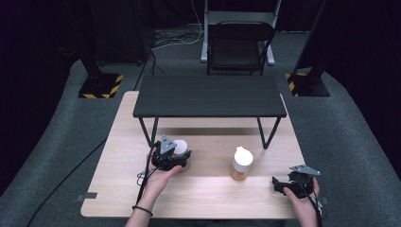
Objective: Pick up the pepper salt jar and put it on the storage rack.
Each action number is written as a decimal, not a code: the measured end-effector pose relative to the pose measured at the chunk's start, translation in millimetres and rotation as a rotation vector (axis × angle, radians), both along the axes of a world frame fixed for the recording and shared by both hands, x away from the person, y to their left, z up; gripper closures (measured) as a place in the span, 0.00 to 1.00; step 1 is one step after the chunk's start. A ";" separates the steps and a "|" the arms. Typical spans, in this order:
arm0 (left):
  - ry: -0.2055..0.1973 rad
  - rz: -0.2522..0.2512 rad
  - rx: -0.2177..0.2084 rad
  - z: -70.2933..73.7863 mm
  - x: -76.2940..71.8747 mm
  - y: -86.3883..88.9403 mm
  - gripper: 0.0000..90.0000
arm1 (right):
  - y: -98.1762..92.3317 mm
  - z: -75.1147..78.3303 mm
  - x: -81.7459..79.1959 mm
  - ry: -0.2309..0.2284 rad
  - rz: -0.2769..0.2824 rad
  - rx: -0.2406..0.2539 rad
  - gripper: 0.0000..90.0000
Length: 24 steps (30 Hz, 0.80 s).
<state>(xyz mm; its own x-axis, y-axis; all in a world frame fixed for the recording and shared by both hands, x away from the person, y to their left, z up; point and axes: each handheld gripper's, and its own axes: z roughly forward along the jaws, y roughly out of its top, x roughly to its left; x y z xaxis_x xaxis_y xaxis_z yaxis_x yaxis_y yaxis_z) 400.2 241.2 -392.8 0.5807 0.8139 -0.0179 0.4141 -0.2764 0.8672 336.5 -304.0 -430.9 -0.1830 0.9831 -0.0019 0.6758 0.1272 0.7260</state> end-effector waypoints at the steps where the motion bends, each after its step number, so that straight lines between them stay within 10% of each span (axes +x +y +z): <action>1: 0.000 0.000 0.000 0.0 0.0 0.0 0.37 | 0.0 0.0 0.0 0.000 0.000 0.000 0.00; 24: -0.022 -0.009 -0.016 44.7 -10.1 18.9 0.37 | -0.1 0.1 0.1 0.000 0.001 0.000 0.00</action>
<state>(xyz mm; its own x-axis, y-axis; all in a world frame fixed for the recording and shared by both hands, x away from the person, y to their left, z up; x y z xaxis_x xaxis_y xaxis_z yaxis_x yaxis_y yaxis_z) 390.1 260.1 -348.1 0.5887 0.8081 -0.0184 0.3924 -0.2658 0.8805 336.6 -304.0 -430.9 -0.1839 0.9829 -0.0018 0.6761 0.1279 0.7256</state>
